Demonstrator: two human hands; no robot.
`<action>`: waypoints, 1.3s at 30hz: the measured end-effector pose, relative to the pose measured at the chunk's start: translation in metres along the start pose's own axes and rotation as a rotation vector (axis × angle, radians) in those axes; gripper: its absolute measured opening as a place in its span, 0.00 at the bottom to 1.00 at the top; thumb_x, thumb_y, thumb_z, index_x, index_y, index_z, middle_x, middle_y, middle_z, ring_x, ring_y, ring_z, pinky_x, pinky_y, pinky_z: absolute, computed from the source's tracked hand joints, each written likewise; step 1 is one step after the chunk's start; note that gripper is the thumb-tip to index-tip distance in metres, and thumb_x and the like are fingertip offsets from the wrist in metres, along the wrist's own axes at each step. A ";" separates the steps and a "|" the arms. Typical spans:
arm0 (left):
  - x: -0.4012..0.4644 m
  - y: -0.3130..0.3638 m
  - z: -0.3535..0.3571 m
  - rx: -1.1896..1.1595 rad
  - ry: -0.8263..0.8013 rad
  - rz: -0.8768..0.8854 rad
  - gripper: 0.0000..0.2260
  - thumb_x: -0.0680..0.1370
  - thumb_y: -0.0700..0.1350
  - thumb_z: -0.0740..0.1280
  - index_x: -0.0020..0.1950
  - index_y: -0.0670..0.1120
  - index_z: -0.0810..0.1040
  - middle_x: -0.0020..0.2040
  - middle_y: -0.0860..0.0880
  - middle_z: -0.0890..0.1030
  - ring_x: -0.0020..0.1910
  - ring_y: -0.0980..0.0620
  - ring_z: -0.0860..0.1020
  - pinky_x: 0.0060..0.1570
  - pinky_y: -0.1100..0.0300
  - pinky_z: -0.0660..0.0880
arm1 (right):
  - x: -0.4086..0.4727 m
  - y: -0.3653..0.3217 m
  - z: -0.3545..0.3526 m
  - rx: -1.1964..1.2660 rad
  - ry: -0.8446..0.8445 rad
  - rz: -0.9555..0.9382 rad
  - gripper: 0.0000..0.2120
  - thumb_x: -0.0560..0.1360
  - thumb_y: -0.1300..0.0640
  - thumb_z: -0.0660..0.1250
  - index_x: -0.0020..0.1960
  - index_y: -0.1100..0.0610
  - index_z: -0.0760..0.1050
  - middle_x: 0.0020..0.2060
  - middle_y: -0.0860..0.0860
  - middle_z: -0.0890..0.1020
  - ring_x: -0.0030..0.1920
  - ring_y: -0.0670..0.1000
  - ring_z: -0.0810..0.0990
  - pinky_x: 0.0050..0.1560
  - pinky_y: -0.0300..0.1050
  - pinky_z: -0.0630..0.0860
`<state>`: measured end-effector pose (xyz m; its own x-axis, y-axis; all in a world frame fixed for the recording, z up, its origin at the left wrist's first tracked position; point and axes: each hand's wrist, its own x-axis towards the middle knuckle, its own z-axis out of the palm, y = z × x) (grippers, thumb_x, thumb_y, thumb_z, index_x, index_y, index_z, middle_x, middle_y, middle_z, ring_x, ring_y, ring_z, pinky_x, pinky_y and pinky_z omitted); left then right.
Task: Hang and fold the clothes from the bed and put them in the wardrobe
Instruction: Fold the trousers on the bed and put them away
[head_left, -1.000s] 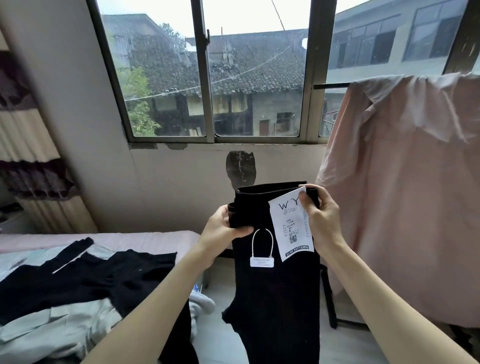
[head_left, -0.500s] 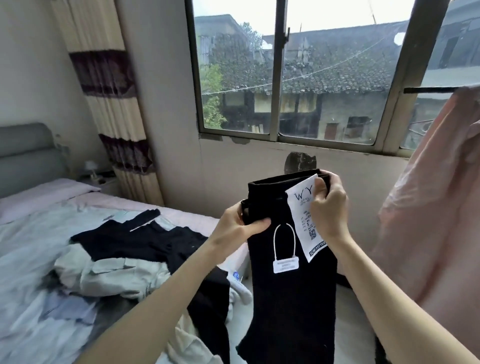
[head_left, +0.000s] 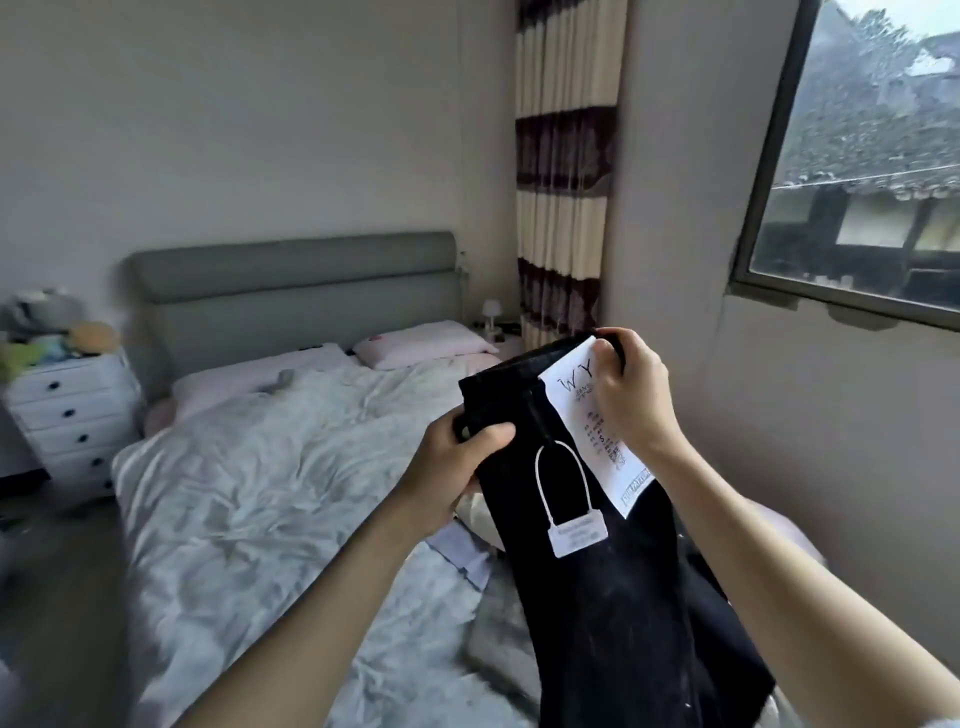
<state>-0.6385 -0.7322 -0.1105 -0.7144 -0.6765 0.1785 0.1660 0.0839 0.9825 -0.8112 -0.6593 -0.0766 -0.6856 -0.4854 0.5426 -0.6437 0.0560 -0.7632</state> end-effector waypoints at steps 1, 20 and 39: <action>0.012 -0.004 -0.038 0.002 0.046 -0.007 0.04 0.78 0.39 0.65 0.49 0.46 0.78 0.38 0.54 0.81 0.40 0.55 0.81 0.34 0.62 0.76 | 0.011 -0.009 0.044 0.028 -0.054 -0.004 0.13 0.80 0.57 0.58 0.60 0.58 0.75 0.51 0.55 0.81 0.54 0.55 0.76 0.55 0.48 0.71; 0.157 -0.393 -0.413 0.538 0.683 -0.610 0.28 0.80 0.47 0.61 0.77 0.45 0.53 0.75 0.41 0.59 0.73 0.44 0.60 0.71 0.49 0.58 | -0.089 0.232 0.476 -0.301 -0.862 0.281 0.22 0.81 0.55 0.54 0.74 0.55 0.61 0.69 0.52 0.70 0.69 0.54 0.68 0.67 0.49 0.66; -0.019 -0.546 -0.162 1.330 -0.456 -0.403 0.27 0.76 0.56 0.53 0.73 0.49 0.65 0.73 0.39 0.64 0.73 0.37 0.60 0.67 0.31 0.53 | -0.331 0.362 0.306 -0.893 -1.000 0.428 0.25 0.75 0.51 0.51 0.72 0.48 0.63 0.73 0.53 0.64 0.74 0.58 0.56 0.64 0.70 0.61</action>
<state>-0.6051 -0.8840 -0.6587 -0.7501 -0.5533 -0.3623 -0.6496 0.7192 0.2466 -0.7135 -0.7459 -0.6399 -0.5956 -0.6751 -0.4353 -0.7042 0.6996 -0.1214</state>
